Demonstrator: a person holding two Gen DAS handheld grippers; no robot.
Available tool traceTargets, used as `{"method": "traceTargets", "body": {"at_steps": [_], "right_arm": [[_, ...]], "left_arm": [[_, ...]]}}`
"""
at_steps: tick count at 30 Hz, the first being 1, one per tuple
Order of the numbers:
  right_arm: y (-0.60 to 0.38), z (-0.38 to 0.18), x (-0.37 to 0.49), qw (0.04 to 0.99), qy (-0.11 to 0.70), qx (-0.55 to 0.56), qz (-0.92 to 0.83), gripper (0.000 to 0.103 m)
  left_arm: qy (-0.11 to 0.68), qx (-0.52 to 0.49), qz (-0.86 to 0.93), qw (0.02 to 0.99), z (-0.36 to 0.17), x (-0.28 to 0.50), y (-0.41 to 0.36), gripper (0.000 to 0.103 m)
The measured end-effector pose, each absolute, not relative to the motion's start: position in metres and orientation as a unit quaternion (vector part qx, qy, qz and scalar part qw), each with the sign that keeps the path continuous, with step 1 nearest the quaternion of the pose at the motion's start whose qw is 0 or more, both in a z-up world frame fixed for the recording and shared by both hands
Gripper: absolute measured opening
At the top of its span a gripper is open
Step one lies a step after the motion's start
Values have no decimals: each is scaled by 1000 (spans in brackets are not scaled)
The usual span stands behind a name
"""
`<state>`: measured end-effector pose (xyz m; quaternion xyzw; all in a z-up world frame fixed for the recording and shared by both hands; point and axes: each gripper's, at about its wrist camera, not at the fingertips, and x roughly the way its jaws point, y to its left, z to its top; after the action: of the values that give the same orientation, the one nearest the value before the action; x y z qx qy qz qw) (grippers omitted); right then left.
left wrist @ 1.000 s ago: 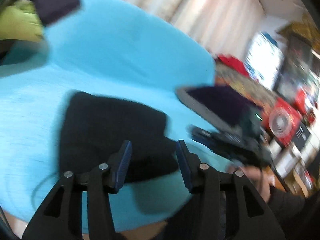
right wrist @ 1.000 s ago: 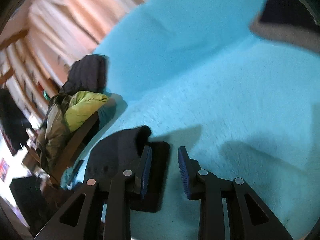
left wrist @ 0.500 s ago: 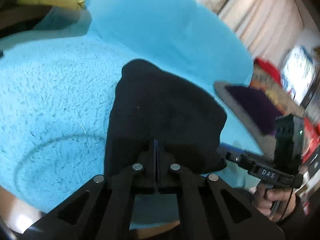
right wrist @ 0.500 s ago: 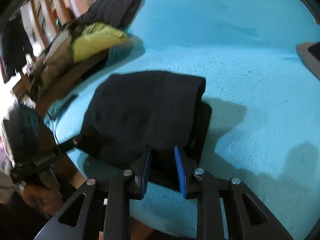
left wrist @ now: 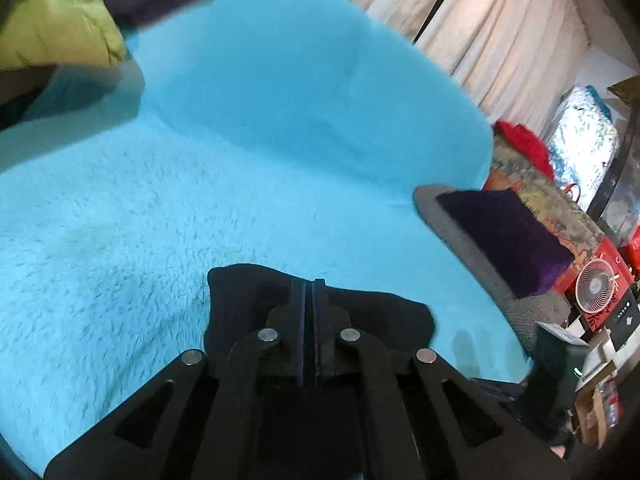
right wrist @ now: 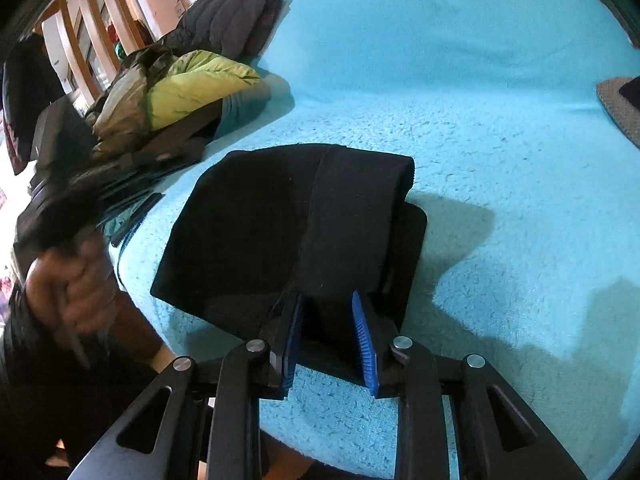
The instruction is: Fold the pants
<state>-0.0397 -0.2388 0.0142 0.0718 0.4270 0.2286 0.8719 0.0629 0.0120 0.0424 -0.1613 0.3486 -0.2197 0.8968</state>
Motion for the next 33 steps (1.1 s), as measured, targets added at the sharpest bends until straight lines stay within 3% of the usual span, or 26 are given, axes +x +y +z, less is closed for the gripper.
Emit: {"method": "traceTargets", "body": {"at_steps": [2,14,17,23,26,28,33], "right_arm": [[-238,14,-40,873,426,66,227,27],[-237,19,-37,868,434,76,230,27],[-240,35,-35,872,427,80,224,29],[-230,82,-4,900,371,83,212,29],[-209,68,21,897,386,36,213,27],[-201,28,40,878,445,-14,174,28],[-217,14,38,877,445,38,177,30]], "left_arm": [[406,-152,-202,878,12,80,7,1],[340,-215,-205,892,22,65,30,1],[382,-217,-196,877,5,77,27,1],[382,-224,-191,876,1,77,21,1],[380,-227,-192,876,1,75,22,1],[377,-233,-198,874,0,73,23,1],[374,-251,-205,869,-1,69,36,1]]}}
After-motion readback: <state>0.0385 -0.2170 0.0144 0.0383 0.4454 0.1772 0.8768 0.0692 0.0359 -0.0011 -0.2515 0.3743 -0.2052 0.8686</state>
